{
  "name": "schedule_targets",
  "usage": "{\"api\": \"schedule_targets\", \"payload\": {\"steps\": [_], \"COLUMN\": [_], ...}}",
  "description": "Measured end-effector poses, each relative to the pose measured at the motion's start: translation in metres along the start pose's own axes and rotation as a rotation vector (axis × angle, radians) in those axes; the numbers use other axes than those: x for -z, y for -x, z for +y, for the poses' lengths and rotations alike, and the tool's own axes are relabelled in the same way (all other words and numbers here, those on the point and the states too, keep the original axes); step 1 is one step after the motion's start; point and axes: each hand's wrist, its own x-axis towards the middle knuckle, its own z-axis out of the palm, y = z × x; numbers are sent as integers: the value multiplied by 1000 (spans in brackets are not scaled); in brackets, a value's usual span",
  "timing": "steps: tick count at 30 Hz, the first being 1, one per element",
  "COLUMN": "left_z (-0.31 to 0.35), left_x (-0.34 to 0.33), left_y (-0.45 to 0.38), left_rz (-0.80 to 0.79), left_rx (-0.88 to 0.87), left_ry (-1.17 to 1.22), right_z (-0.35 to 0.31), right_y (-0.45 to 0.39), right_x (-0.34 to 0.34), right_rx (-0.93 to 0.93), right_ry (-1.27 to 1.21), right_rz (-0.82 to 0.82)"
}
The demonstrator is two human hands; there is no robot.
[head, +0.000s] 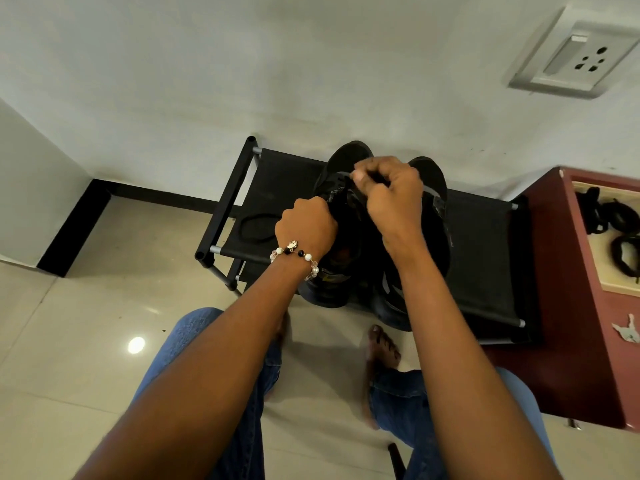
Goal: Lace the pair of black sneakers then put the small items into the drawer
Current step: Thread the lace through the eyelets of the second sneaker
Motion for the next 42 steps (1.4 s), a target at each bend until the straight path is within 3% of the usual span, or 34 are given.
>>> {"api": "schedule_targets", "payload": {"steps": [2, 4, 11, 14, 19, 23, 27, 29, 31, 34, 36, 38, 42], "left_z": [1, 1, -1, -4, -5, -4, -6, -5, -4, -8, -9, -9, -3], "left_x": [1, 1, 1, 0, 1, 1, 1, 2, 1, 1, 5, 10, 15], "left_y": [0, 1, -1, -3, -3, -3, -5, -4, -4, -7, -11, -16, -24], "left_rz": [-6, -6, -12, -14, -6, 4, 0, -6, -25, -112, -138, -59, 47], "left_rx": [5, 8, 6, 3, 17, 10, 12, 9, 34, 68, 14, -117, -406], "left_ry": [5, -2, -34, -15, 5, -8, 17, 12, 33, 85, 227, 323, 217], "right_z": [-8, -12, 21, 26, 35, 32, 24, 22, 20, 10, 0, -6, -8], "right_y": [0, -2, -4, -7, 0, 6, -2, -7, -9, -8, -8, -6, 11], "right_x": [7, 12, -11, -18, -20, -22, -4, 7, 13, 12, 8, 4, -1], "right_rx": [-160, -176, 176, 257, 343, 323, -141, -326, -337, -198, -156, -174, -151], "right_ry": [-458, -497, 696, 898, 927, 793, 106, -54, 155, 647, 716, 707, 861], "right_rz": [-34, -87, -297, -290, -138, -27, 130, 170, 117, 8, -57, -175, -344]}}
